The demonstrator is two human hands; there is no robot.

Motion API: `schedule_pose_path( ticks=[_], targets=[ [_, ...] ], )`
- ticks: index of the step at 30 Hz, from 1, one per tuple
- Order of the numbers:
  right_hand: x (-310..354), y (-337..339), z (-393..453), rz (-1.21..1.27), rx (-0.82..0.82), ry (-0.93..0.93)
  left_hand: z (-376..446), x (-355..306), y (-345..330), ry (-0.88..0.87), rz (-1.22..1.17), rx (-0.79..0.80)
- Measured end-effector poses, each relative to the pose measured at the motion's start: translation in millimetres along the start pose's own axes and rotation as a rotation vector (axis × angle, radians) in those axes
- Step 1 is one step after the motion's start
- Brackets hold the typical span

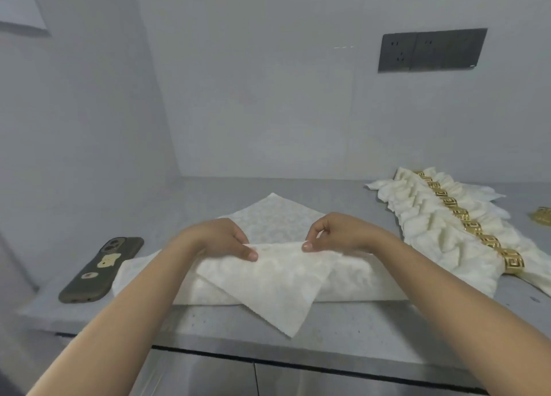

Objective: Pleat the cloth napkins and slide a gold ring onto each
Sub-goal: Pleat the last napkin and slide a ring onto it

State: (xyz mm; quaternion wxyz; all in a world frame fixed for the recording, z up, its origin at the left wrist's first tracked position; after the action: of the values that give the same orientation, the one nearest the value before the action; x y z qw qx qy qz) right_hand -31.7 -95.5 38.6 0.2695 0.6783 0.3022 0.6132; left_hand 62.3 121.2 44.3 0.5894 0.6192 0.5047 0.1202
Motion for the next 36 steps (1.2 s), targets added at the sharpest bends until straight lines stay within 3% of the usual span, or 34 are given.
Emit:
schedule_pose_path(
  ticks=[5,8,10,12,15,20,25,28,31,36],
  targets=[
    [-38,3,58,-0.052,-0.2,-0.07,54,12,-6,-0.027,-0.057,-0.317],
    [-53,-5,73,-0.078,-0.273,-0.004,65,20,-19,-0.064,-0.106,-0.474],
    [-53,-13,72,-0.046,-0.233,0.072,65,20,-30,-0.156,-0.161,-0.416],
    [-55,-25,70,-0.007,-0.092,0.103,67,26,-43,-0.202,-0.174,-0.272],
    [-65,-45,67,-0.138,0.047,0.103,73,41,-58,-0.206,-0.126,-0.126],
    [-67,-49,72,-0.056,-0.135,0.126,74,39,-56,-0.209,-0.176,-0.024],
    [-61,-33,82,0.308,-0.146,-0.015,78,32,-36,-0.206,-0.311,0.052],
    [-59,-14,97,0.307,-0.135,-0.081,89,28,-20,-0.242,-0.443,-0.026],
    [-60,-3,108,0.337,-0.117,-0.189,109,27,-9,-0.191,-0.528,-0.242],
    [-68,14,136,0.344,-0.263,-0.314,163,37,3,-0.112,-0.536,-0.513]
  ],
)
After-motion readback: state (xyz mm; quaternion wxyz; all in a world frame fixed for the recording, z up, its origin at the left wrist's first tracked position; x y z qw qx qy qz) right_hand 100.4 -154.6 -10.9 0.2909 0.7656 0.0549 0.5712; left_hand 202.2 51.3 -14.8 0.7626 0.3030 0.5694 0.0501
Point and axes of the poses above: each hand's wrist, its own z-axis towards the middle knuckle, its own y-axis out of the back of the hand, x = y × z, the point moved 4 cm from there along z, towards the middle knuckle, and after that the axes turned 1 degree about -y, right-handed, at the moved point
